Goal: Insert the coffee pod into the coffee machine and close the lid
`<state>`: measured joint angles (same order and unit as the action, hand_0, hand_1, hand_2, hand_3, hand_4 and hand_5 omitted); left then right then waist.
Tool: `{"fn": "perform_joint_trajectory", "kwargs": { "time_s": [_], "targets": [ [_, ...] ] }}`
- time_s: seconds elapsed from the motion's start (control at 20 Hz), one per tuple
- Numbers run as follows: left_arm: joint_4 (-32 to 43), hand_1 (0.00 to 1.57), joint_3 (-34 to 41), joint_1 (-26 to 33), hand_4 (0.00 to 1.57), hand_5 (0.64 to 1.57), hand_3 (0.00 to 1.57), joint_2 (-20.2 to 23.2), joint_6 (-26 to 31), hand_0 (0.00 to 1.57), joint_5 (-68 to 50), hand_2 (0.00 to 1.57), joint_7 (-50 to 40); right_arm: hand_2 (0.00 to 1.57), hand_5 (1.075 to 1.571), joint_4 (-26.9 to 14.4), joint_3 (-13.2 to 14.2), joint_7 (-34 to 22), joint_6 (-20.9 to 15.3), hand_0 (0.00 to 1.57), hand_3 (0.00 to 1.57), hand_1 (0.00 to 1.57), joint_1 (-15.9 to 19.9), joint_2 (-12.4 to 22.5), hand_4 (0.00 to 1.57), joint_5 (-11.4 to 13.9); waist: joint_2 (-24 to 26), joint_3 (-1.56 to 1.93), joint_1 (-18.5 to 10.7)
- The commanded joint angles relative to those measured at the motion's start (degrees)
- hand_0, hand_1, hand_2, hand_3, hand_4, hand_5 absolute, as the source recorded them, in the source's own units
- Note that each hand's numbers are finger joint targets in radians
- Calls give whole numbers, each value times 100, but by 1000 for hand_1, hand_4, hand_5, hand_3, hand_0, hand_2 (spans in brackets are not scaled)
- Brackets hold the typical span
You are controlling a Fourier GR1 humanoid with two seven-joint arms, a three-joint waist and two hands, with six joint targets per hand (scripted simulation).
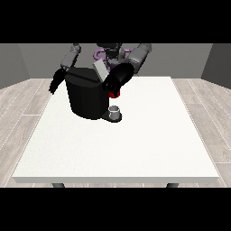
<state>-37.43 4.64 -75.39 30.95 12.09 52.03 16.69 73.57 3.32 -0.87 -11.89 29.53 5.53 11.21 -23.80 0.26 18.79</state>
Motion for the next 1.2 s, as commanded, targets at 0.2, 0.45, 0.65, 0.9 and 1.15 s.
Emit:
{"fn": "perform_joint_trajectory", "kwargs": {
  "time_s": [0.2,0.45,0.65,0.9,1.15],
  "targets": [
    [157,0,28,183,0,1571,458,-79,-125,0,95,555,-83,0,1571,-70,63,-109,68,0,0,0,-59,-61,90,-144,260,-24,-106],
    [292,0,91,66,0,1571,253,88,-41,0,149,362,-121,0,1571,-64,-191,17,53,0,0,0,-315,-178,0,39,267,-23,13],
    [179,0,-21,524,0,1571,151,-325,34,0,118,0,-249,0,1571,-324,-24,33,-93,0,0,0,-622,-251,0,-36,931,-23,-438],
    [-33,0,-157,1275,0,1571,0,-1067,43,0,-16,0,-342,0,1571,-756,269,339,53,0,0,0,-1079,-55,0,-233,1644,-21,-1066],
    [117,0,936,1719,0,1571,0,-1527,87,0,-1295,151,39,0,1571,-409,154,412,228,0,0,0,-1582,-105,0,-331,2255,-38,-1017]
  ]
}}
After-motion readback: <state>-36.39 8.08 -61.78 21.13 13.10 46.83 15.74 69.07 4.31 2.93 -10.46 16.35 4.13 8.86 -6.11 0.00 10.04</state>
